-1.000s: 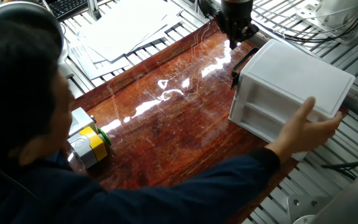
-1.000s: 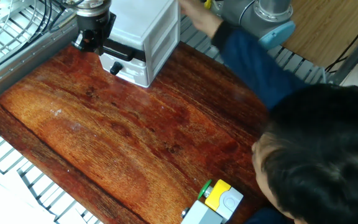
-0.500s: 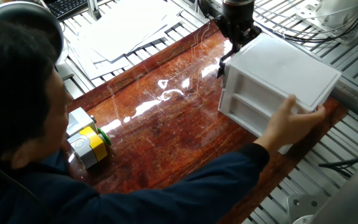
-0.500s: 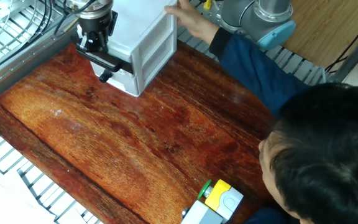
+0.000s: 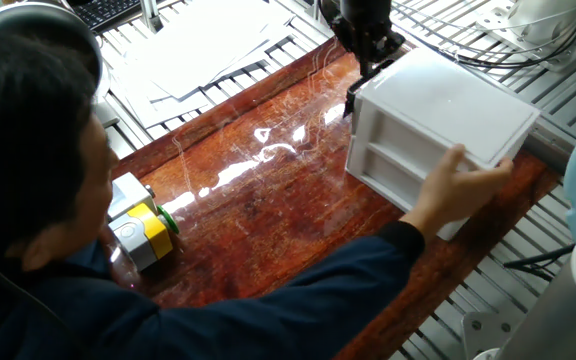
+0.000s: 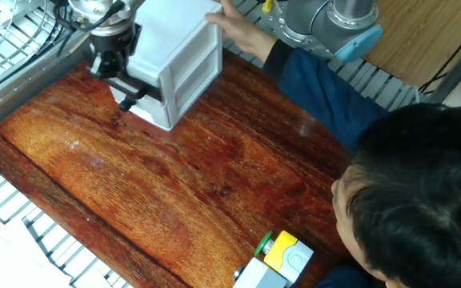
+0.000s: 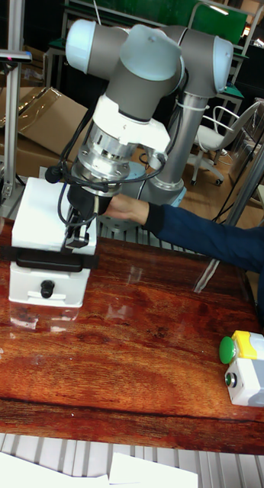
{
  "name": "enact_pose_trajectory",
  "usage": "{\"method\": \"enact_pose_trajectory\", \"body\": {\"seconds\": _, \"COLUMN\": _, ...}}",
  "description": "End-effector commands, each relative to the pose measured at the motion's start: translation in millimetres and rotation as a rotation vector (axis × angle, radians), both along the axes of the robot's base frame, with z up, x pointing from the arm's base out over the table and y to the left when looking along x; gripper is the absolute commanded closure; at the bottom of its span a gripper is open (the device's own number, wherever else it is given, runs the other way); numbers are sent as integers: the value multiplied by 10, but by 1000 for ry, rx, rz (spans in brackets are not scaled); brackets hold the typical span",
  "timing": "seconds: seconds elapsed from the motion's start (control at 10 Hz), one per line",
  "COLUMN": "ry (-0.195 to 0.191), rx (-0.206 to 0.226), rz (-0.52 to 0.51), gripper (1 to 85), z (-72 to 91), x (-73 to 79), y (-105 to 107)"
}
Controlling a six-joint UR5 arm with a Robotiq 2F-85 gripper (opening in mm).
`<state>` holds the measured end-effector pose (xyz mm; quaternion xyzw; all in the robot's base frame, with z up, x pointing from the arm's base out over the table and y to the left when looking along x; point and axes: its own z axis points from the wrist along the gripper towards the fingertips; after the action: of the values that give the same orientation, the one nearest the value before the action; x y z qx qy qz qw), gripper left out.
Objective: Take something out of a drawer
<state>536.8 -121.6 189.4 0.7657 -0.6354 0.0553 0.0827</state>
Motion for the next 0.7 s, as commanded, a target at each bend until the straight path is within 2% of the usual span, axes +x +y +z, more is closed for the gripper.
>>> {"method": "enact_pose_trajectory", "body": {"seconds": 0.0, "ry": -43, "rx": -14, "rz": -6, "gripper": 847, "z": 16, "x": 207, "y": 20}}
{"method": "enact_pose_trajectory", "body": {"seconds": 0.3, "ry": -73, "rx": -13, "rz": -6, "gripper": 847, "z": -109, "x": 327, "y": 42}}
{"method": "enact_pose_trajectory", "body": {"seconds": 0.4, "ry": -95, "rx": -32, "rz": 9, "gripper": 847, "z": -66, "x": 452, "y": 38}}
{"method": "enact_pose_trajectory", "body": {"seconds": 0.6, "ry": -134, "rx": -42, "rz": 10, "gripper": 847, "z": -15, "x": 603, "y": 55}}
